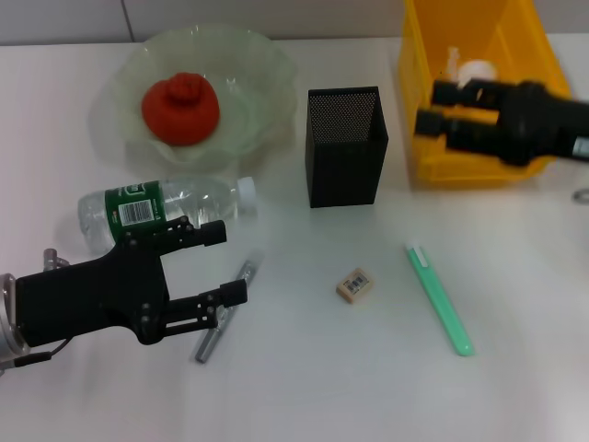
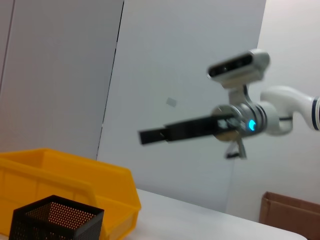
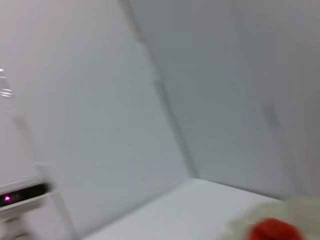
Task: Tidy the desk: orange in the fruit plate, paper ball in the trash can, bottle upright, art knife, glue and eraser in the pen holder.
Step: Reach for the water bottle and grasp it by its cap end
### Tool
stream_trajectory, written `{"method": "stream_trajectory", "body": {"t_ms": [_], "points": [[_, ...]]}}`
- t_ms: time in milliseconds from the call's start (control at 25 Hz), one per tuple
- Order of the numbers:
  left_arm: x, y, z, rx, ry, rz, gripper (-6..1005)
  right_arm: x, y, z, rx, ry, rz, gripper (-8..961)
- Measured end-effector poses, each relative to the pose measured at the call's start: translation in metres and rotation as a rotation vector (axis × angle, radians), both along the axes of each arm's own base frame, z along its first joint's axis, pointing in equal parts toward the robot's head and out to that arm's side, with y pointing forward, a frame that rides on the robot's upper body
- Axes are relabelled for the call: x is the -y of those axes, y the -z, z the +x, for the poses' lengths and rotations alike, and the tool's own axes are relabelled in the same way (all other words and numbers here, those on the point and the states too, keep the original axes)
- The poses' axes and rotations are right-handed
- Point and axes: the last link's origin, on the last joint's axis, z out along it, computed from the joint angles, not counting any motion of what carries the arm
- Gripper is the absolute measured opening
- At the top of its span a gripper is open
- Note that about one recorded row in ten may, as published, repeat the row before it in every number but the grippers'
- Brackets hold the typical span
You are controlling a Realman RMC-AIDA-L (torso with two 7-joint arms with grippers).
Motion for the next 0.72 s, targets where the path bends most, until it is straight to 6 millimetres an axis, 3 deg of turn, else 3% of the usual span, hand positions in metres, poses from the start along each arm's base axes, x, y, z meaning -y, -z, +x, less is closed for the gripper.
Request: {"method": "stream_trajectory", "body": {"t_ms": [160, 400, 720], "points": [[-0.001, -0.001, 0.000, 0.001, -0.002, 0.005, 754, 0.027, 0.032, 0.018, -0.068, -0.143, 0.033, 633], [-0.010, -0.007, 0.004, 0.000, 0.004, 0.023, 754, 0.043, 0.057, 0.033, -0.084, -0.130, 0.040, 635], [-0.053, -0.031, 0.034, -0.102, -0.064, -0.064, 754, 0.061, 0.070, 0.054, -0.071, -0.054, 0.052, 635]]}}
